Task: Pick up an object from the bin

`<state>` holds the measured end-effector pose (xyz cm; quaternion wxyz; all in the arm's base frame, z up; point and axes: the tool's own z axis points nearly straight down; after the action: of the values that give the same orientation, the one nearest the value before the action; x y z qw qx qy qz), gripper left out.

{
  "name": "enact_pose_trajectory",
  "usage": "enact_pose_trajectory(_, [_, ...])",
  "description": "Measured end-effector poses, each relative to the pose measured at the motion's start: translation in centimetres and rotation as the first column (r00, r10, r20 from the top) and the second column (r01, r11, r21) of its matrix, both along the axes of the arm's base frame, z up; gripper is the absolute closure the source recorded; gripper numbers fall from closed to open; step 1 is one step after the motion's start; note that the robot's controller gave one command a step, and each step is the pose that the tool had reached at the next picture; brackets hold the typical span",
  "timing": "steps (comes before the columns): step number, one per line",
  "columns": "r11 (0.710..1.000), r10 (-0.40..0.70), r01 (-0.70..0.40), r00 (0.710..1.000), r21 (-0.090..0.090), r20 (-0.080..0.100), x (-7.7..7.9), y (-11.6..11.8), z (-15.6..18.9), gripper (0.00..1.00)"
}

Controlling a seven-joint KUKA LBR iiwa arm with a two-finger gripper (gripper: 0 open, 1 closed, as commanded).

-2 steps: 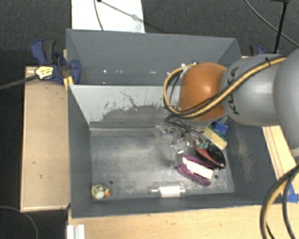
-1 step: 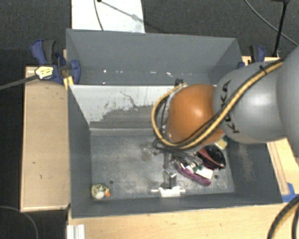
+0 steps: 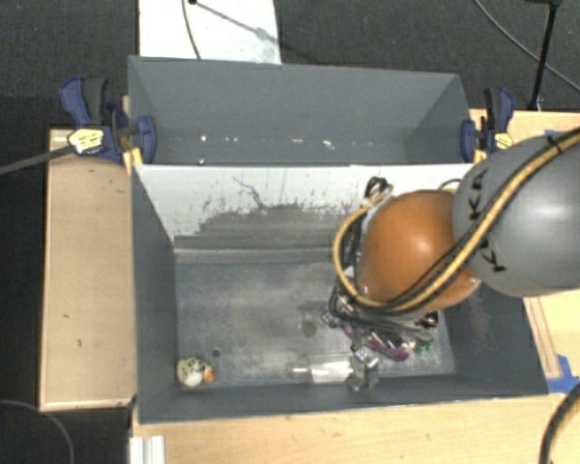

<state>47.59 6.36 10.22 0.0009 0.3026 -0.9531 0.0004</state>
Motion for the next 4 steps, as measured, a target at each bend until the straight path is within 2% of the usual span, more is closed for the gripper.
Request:
enact_pose_trajectory(1, [0.995,0.102,-0.102,0.995,0.004,0.018,0.5,5.5,-3.0,0.0])
enact_pose_trajectory(2, [0.998,-0.058,0.058,0.998,0.004,0.013,0.7,-1.1,-3.0,0.0])
enact_pose_trajectory(3, [0.998,-0.056,0.056,0.998,0.003,0.004,0.3,-1.0,-3.2,1.0])
enact_pose_trajectory(4, [0.998,-0.059,0.059,0.998,0.003,0.006,0.4,-0.9,-1.1,1.0])
